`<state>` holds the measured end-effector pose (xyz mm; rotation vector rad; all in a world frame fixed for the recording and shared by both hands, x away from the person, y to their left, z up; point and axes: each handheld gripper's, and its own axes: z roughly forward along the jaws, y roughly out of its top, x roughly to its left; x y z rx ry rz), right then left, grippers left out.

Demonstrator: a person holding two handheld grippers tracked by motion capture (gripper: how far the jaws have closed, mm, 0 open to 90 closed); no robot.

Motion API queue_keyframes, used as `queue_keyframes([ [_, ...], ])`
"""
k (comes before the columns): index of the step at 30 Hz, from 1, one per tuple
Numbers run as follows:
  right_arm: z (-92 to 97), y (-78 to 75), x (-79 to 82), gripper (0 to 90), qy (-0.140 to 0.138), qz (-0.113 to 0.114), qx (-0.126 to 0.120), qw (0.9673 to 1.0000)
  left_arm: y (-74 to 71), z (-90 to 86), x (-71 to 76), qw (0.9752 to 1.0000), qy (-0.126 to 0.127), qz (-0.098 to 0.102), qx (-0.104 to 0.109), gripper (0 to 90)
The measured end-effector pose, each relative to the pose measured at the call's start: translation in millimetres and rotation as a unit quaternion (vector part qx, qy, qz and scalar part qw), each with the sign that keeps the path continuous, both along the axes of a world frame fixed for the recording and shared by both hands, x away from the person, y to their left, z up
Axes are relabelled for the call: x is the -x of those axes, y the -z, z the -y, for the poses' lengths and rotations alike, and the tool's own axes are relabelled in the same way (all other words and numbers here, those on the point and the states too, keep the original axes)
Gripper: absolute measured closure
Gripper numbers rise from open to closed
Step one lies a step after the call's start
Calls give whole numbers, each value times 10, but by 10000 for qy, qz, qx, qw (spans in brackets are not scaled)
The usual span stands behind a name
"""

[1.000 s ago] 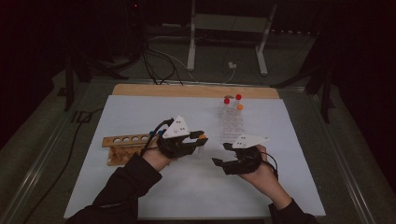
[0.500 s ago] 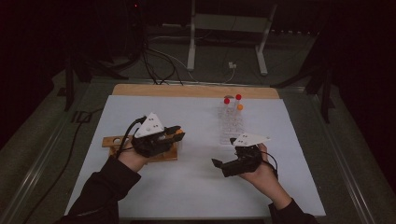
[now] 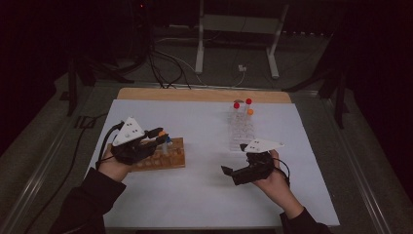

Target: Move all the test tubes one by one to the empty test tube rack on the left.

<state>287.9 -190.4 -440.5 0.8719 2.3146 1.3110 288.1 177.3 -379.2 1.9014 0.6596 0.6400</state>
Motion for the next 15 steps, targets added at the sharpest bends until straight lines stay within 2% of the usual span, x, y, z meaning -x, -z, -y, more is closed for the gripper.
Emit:
queue_keyframes([
  [9,19,-14,0,0,-84,15,-8,10000,-37,-274,-85,9988,-477,104,82,720],
  [15,26,-17,-3,0,-94,17,3,10000,62,-354,-216,9973,-706,33,185,720],
])
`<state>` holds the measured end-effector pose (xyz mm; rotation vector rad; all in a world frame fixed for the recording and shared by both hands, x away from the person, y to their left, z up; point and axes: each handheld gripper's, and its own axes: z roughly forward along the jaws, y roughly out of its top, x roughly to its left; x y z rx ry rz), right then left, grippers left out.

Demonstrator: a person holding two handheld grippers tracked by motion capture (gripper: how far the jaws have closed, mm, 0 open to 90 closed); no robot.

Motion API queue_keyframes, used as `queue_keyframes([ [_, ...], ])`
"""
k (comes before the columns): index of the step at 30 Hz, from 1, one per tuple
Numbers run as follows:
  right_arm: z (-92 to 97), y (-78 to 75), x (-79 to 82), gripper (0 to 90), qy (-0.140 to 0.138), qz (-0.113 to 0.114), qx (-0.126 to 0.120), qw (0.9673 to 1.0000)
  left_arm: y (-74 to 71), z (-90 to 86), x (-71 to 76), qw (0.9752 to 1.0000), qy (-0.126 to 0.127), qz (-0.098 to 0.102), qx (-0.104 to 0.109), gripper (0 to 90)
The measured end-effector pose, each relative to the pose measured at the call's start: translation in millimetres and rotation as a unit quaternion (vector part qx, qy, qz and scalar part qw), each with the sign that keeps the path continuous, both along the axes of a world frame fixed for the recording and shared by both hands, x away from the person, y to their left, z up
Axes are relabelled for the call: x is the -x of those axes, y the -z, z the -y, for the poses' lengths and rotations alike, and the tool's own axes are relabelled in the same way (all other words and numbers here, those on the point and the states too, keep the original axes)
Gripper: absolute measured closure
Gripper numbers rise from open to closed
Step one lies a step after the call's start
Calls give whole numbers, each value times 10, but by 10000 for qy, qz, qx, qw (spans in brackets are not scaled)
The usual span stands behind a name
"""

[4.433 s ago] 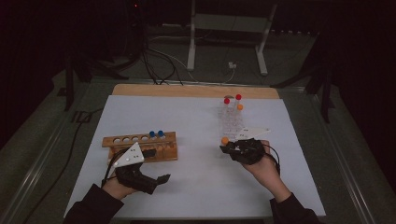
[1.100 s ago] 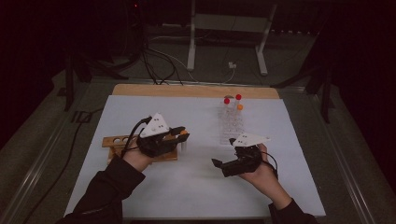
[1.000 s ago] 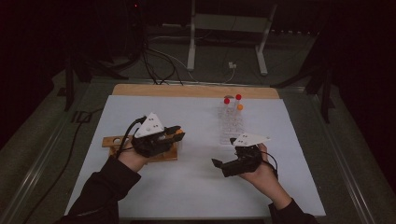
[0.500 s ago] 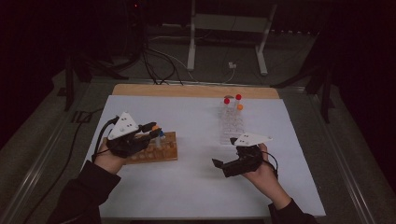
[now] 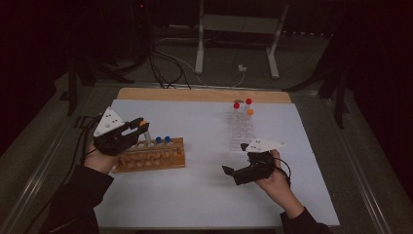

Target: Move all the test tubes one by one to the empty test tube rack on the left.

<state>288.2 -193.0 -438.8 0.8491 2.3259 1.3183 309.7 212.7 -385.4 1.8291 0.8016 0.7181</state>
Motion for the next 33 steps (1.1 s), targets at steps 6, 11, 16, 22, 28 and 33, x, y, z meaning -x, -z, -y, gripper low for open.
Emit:
queue_keyframes([
  [6,18,4,-9,0,-46,-53,-54,10000,182,1,-69,9998,-51,-171,73,721],
  [11,32,1,-15,0,-22,-57,-82,9999,334,8,-97,9994,-70,-328,83,720],
  [16,42,0,-17,0,7,-54,-88,9999,463,4,-130,9988,-111,-466,71,720],
  [22,39,-4,-12,0,-7,-37,-87,10000,608,16,-160,9979,-134,-626,74,720],
  [28,40,1,-14,0,-14,-35,-63,10000,680,2,-183,9971,-149,-746,95,719],
  [33,33,4,-11,0,-37,-22,-48,10000,679,-3,-181,9968,-129,-780,87,717],
])
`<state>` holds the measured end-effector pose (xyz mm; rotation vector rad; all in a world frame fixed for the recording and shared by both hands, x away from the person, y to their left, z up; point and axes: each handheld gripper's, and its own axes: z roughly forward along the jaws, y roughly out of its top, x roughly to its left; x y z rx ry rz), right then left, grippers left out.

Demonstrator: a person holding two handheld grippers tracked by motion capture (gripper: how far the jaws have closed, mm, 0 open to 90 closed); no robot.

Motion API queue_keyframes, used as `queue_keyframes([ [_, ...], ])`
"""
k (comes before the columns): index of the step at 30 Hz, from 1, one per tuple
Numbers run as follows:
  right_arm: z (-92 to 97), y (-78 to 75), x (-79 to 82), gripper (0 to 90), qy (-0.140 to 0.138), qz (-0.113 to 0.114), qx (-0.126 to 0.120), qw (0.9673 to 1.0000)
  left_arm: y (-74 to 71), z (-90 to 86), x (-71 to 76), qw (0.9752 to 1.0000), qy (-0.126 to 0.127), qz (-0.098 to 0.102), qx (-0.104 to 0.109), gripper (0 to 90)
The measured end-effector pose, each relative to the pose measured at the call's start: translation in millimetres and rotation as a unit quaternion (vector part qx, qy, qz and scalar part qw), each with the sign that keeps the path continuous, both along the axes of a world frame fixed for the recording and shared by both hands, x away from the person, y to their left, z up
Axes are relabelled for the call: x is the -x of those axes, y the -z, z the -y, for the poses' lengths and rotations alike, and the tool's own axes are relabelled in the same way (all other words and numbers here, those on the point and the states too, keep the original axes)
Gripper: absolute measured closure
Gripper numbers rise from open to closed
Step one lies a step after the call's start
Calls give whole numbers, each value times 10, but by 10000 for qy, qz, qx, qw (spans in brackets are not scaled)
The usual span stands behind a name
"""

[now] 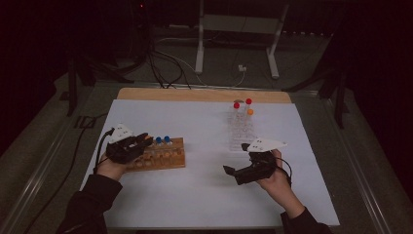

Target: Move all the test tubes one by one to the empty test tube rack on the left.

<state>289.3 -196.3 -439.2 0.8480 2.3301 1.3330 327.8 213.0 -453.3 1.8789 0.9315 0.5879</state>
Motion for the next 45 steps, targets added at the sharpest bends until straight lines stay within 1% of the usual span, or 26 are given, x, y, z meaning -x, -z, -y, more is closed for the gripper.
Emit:
queue_keyframes([
  [4,-3,-6,6,0,-21,9,-2,10000,1,-17,-3,10000,16,-22,23,713],
  [5,-3,-12,10,0,-22,22,-3,10000,-1,-22,-4,10000,33,-44,57,708],
  [7,-3,-22,13,0,-31,48,-15,10000,-9,-29,6,9999,96,-62,54,688],
  [8,-2,-28,14,0,-29,58,-14,10000,-20,-34,20,9998,168,-79,115,647],
  [9,-1,-32,12,0,-38,77,-4,10000,-37,-27,47,9999,142,-38,88,610],
  [11,1,-46,10,0,-32,121,-4,9999,-61,-30,79,9997,200,-7,157,507],
  [12,1,-54,6,0,-26,132,3,9999,-74,-31,98,9997,194,6,163,473],
  [16,16,-95,-7,0,-1,193,-20,9998,-107,-41,181,9988,402,-4,263,331],
  [17,26,-106,-13,0,18,220,-27,9998,-109,-38,208,9986,456,13,269,295],
  [18,36,-117,-20,0,-4,227,-31,9997,-109,-33,233,9986,466,39,235,249],
  [20,63,-136,-43,0,40,293,-48,9995,-101,-21,282,9985,486,53,242,152],
  [21,80,-145,-62,0,79,314,-76,9994,-95,-16,307,9987,437,57,257,120],
  [22,99,-153,-82,0,117,319,-127,9993,-87,-11,332,9985,460,40,289,79],
  [24,136,-167,-121,0,176,332,-199,9991,-69,7,391,9987,462,95,214,28],
  [25,153,-174,-139,0,231,361,-191,9989,-55,14,434,9983,533,148,197,22],
  [27,185,-189,-171,0,310,414,-189,9985,-37,27,481,9983,535,170,155,18],
  [28,204,-197,-192,0,337,456,-177,9982,-25,28,503,9979,602,162,179,18],
  [30,246,-208,-236,0,426,497,-175,9977,5,34,549,9978,618,163,201,16],
  [31,270,-211,-261,0,481,519,-189,9973,20,33,567,9974,666,131,227,15],
  [32,294,-212,-291,0,528,532,-189,9970,39,36,587,9976,645,126,237,15],
  [34,346,-208,-351,0,651,555,-187,9962,76,39,629,9971,700,98,267,15],
  [38,459,-166,-513,0,928,520,-177,9942,139,54,700,9969,746,92,229,16],
  [39,487,-148,-565,5,994,488,-176,9937,149,55,713,9965,798,79,253,15],
  [40,513,-129,-615,29,1084,463,-155,9929,154,56,727,9965,794,80,245,16],
  [42,562,-89,-712,31,1229,434,-165,9913,166,59,741,9963,821,65,252,15],
  [45,601,-20,-855,38,1466,378,-46,9885,177,64,741,9961,845,63,250,15],
])
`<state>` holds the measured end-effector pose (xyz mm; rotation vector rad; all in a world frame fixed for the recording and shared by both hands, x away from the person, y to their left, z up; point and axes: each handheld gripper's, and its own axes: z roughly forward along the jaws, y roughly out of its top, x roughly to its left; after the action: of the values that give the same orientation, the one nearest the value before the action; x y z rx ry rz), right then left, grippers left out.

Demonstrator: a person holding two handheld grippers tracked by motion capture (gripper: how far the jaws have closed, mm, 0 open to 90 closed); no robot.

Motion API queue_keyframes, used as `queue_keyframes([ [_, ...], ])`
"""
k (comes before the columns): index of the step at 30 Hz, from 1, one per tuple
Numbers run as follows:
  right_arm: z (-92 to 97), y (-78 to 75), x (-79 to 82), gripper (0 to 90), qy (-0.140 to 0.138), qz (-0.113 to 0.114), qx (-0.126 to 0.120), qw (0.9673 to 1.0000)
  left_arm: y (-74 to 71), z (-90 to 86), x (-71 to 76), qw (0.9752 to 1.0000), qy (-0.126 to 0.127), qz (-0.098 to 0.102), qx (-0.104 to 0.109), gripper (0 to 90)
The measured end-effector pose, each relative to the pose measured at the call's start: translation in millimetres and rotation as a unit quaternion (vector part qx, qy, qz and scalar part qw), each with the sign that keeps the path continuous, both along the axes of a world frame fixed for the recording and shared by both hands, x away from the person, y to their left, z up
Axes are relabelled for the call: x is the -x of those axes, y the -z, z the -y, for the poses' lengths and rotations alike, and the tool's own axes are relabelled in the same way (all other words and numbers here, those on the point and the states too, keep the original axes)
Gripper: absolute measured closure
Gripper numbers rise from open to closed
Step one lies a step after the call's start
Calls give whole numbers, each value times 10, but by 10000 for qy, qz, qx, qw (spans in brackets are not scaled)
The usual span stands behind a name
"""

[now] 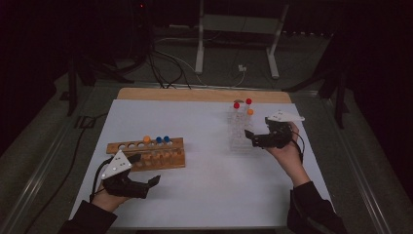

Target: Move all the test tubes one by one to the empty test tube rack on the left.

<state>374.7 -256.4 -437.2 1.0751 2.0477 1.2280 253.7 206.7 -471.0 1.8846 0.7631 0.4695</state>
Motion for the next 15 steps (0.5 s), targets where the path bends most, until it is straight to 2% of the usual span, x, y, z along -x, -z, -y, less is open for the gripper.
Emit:
queue_keyframes([
  [4,25,93,-174,93,208,-122,66,9997,12,7,0,10000,-35,25,-6,15],
  [10,13,185,-334,198,338,-244,89,9991,29,-6,-5,10000,-81,5,46,16],
  [12,3,201,-371,239,357,-255,114,9990,28,-10,-8,10000,-43,-13,57,16],
  [15,-16,226,-432,348,405,-298,205,9985,24,-8,-2,10000,-16,0,45,16],
])
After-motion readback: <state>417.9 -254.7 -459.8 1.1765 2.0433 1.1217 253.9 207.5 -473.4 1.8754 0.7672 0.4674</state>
